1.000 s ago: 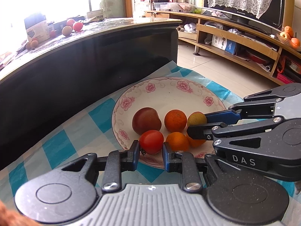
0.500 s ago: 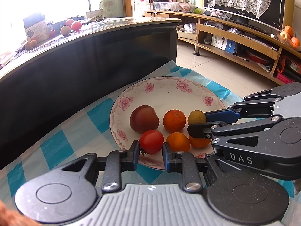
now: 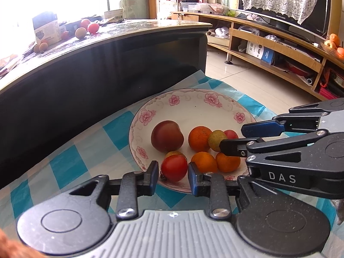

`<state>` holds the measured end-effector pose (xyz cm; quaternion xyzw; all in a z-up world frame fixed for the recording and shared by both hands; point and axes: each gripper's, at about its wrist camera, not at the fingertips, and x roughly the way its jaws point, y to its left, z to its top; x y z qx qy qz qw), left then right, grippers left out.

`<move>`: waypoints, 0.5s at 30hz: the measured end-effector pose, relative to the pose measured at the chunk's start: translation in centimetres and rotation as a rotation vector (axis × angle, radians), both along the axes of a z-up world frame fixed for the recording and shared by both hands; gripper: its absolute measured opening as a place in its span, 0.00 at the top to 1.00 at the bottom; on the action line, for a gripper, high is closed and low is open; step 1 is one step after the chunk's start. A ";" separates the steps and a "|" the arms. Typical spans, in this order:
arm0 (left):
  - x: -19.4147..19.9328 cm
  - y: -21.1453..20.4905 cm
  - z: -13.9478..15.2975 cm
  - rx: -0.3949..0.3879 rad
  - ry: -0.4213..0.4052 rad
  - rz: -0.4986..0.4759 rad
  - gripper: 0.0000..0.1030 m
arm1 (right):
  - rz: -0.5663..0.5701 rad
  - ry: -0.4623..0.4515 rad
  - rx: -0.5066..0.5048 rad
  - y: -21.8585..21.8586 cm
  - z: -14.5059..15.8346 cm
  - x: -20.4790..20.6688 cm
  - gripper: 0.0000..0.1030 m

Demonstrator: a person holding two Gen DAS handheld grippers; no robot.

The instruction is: Organize fruits

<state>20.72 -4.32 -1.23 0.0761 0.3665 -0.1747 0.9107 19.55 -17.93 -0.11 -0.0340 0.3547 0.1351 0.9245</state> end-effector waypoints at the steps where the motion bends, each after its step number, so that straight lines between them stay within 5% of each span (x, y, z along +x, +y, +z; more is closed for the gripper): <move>1: 0.0 0.0 0.1 0.003 0.002 0.006 0.58 | -0.002 -0.004 -0.002 -0.1 0.1 -0.1 0.68; 11: -1.3 0.1 1.5 0.007 -0.033 0.075 0.46 | -0.019 -0.044 0.014 -0.6 1.5 -1.6 0.65; 15: -2.1 0.5 2.3 -0.008 -0.043 0.119 0.34 | -0.031 -0.061 0.033 -0.9 2.4 -2.4 0.64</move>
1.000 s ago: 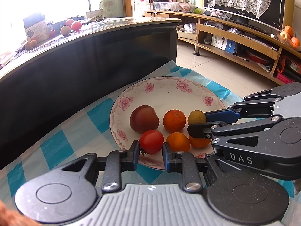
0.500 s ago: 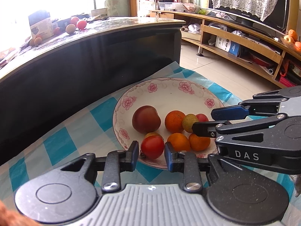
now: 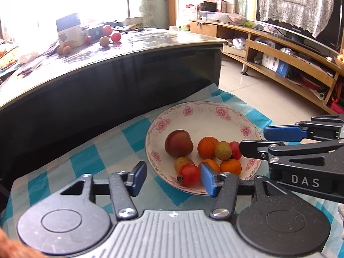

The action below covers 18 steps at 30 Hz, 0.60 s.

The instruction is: Organize fruits

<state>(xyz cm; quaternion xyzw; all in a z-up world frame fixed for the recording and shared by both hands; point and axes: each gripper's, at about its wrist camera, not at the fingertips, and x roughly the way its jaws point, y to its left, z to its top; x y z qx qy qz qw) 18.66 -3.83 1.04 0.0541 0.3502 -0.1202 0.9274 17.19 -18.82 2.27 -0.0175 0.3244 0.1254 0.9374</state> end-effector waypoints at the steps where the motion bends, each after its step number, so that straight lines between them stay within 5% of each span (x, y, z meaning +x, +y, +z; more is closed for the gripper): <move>1: -0.2 0.2 0.1 -0.005 -0.002 0.013 0.30 | -0.003 -0.002 0.004 -0.1 0.2 -0.2 0.63; 18: -2.8 0.0 0.7 0.038 -0.036 0.087 0.15 | -0.032 -0.005 0.006 -0.1 0.7 -2.7 0.61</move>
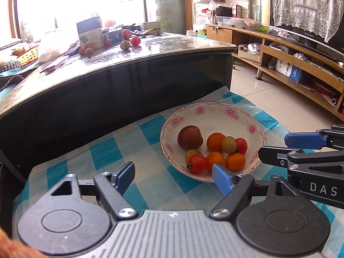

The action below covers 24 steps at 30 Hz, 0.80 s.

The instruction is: Organize fruits

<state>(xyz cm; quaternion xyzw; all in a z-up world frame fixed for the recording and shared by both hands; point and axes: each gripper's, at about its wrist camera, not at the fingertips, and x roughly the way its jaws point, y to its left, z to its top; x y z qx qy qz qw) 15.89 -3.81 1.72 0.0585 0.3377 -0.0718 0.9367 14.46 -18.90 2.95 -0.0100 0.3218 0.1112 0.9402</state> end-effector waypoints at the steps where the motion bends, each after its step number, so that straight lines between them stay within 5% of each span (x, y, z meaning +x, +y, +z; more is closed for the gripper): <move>1: 0.0 -0.1 0.0 0.004 0.000 0.002 0.14 | -0.002 0.001 -0.001 0.0 -0.1 0.0 0.61; 14: 0.6 0.0 -0.3 0.002 0.011 0.052 0.00 | -0.024 0.014 -0.004 -0.3 -0.5 -0.1 0.60; 24: 0.7 0.1 -0.4 0.009 0.013 0.080 0.00 | -0.027 0.027 0.001 -0.3 -0.8 0.0 0.60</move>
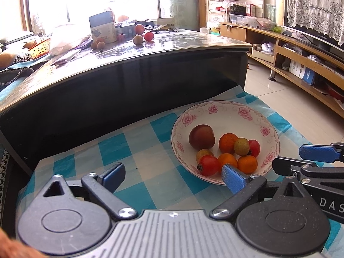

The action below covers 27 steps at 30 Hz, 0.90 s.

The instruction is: Organize fruits

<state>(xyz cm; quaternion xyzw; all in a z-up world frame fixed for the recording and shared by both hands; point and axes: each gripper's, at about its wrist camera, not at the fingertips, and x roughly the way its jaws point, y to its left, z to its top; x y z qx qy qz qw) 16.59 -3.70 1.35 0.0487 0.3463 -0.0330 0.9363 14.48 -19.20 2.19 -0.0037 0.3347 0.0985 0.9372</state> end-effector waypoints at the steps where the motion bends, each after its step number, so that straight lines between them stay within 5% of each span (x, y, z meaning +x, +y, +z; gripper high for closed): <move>1: 0.0 0.0 0.0 0.001 0.000 0.002 0.00 | 0.000 0.000 0.001 0.0 0.0 0.0 0.60; 27: -1.4 -0.1 0.1 0.003 0.020 0.035 0.00 | -0.008 0.023 0.024 0.0 0.0 -1.3 0.59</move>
